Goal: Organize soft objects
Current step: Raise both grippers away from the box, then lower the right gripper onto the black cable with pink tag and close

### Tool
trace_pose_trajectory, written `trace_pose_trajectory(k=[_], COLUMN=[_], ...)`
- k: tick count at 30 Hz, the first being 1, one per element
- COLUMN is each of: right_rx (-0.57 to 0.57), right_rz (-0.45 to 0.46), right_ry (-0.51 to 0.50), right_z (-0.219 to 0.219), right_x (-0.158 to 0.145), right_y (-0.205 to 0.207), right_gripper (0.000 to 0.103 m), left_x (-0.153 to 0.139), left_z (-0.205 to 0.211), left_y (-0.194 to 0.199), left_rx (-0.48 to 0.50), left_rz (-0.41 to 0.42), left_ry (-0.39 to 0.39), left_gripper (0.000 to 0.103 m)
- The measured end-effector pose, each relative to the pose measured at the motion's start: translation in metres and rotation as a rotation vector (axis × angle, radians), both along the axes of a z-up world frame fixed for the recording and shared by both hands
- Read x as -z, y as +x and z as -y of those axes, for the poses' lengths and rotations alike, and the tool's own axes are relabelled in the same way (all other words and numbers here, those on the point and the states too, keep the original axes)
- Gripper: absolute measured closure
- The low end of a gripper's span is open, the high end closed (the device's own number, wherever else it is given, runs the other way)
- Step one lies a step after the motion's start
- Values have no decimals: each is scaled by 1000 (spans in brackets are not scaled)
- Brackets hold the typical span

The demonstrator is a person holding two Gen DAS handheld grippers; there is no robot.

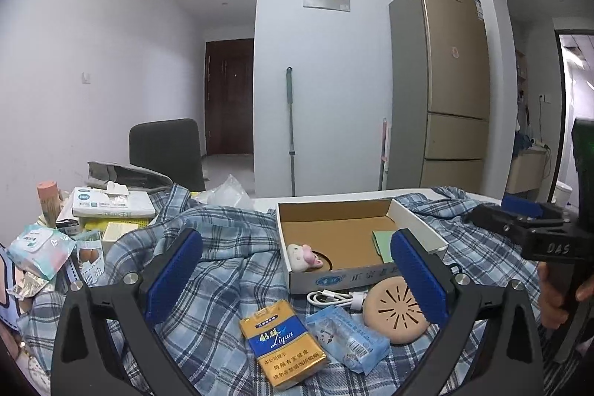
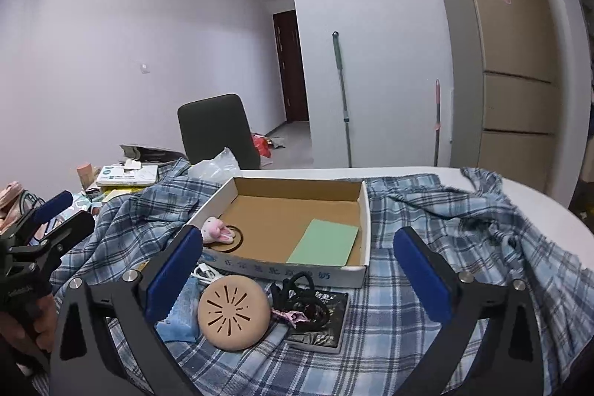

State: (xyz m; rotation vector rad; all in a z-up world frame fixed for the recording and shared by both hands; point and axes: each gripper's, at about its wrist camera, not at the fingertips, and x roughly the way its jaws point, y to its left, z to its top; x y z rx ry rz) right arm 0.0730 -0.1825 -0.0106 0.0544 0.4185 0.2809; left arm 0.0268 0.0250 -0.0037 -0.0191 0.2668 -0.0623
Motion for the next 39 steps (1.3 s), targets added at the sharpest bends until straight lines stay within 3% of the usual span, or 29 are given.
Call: trace_pose_trajectory(k=[8,12,16,23,27,36,39], right_rx=[22,17,-20,-47,-42,-64,-79], right_rz=[-10,-58,-100,-223,-294,-376,-381], right_ry=[-31,-77,-62,-125,-165,-205,-187], right_z=[-3,-8,-7,-19,-24,-30,-30], right_x=[7,13,18,40,53,69,69], right_y=[2,8,13,33,43,53,53], right_gripper=[0,1,15,34,58,67,83], left_x=[0,0,3,5,4,4,4], left_z=[-4,-6,-8,-12,-12,-13,-14], left_y=[3,4,9,10,8,10,11], left_rx=[-3,-1,14,5,3,-5,-12], left_rz=[-15,-18,-43,-53,-47,-54,-61], left_ry=[-23,-33,-46,-63,-58,-57,-59], left_gripper=[0,0,0,0,0,0,0])
